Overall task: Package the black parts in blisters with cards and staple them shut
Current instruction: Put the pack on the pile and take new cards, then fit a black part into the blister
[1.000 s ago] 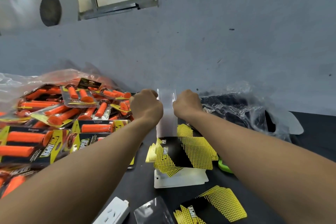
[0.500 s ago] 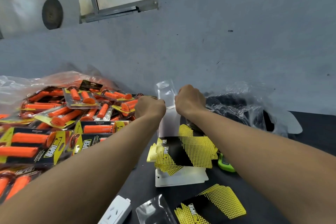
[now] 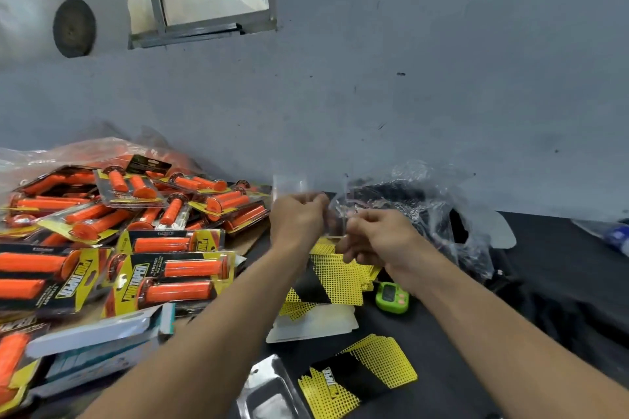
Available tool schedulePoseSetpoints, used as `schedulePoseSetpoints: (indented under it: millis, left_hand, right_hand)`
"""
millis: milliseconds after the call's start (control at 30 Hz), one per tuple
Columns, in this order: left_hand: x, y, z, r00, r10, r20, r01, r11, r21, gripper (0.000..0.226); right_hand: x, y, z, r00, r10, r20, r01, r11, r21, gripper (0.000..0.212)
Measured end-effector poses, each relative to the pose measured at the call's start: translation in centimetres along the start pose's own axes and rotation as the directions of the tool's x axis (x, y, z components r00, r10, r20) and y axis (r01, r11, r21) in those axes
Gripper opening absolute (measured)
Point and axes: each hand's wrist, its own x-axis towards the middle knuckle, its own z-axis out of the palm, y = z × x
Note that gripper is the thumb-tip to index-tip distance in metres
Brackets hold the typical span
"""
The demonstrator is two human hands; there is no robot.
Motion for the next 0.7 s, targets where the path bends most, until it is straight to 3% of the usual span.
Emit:
schedulePoseSetpoints:
  millis: [100,200,267,300,333,400,467,533,600,633,700]
  left_hand:
    - [-2.9,-1.5,2.8,0.967,0.048,0.249,-0.101,0.973,0.207,0.032]
    - [-5.6,-2.6,5.6,0.897,0.051,0.438,-0.215,0.918,0.332,0.031]
    - [-6.9,-2.9,7.1,0.841,0.015,0.541,-0.28,0.867,0.412,0.02]
    - [-7.4,-3.2,7.8,0.837,0.006,0.548,-0.267,0.878,0.397,0.012]
    - [-8.1,-3.3,8.3,0.85,0.002,0.527,-0.211,0.917,0.337,0.011]
    - [-9.5,-3.9,9.6,0.854,-0.097,0.511,0.138,0.99,-0.043,0.025]
    - [-11.6,-5.0,11.1,0.783,-0.108,0.613,0.379,0.864,-0.331,0.042]
    - [-13.9,-6.0,12.8,0.727,0.023,0.686,0.338,0.858,-0.387,0.071]
    - [-15.7,-6.8,14.8,0.728,0.087,0.68,0.255,0.886,-0.387,0.092]
    - [-16.2,-7.2,15.7,0.756,0.072,0.651,0.265,0.875,-0.405,0.092]
    - [-16.6,-7.5,17.0,0.838,-0.012,0.546,0.343,0.789,-0.509,0.067]
  right_hand:
    - [-2.7,2.2,-3.0,0.981,-0.032,-0.19,-0.013,0.973,-0.232,0.014]
    - [-4.7,4.2,-6.6,0.905,-0.004,-0.425,-0.113,0.961,-0.251,0.033]
    - [-6.2,5.4,-9.5,0.901,0.027,-0.432,-0.134,0.967,-0.219,0.03]
    - [-7.0,6.3,-11.0,0.919,0.052,-0.392,-0.129,0.976,-0.174,0.016]
    - [-7.9,7.2,-12.3,0.928,0.074,-0.366,-0.13,0.983,-0.132,0.01]
    - [-9.4,8.9,-14.3,0.886,0.12,-0.447,-0.149,0.988,-0.03,0.027]
    - [-10.5,10.0,-15.5,0.821,0.203,-0.533,-0.168,0.979,0.115,0.025]
    - [-11.4,10.5,-15.5,0.827,0.313,-0.467,-0.237,0.947,0.215,0.023]
    - [-12.2,10.8,-15.1,0.859,0.373,-0.351,-0.307,0.924,0.23,0.026]
    - [-12.6,10.8,-15.0,0.872,0.379,-0.309,-0.329,0.922,0.204,0.029]
    - [-13.2,10.9,-15.2,0.888,0.359,-0.286,-0.342,0.933,0.11,0.04]
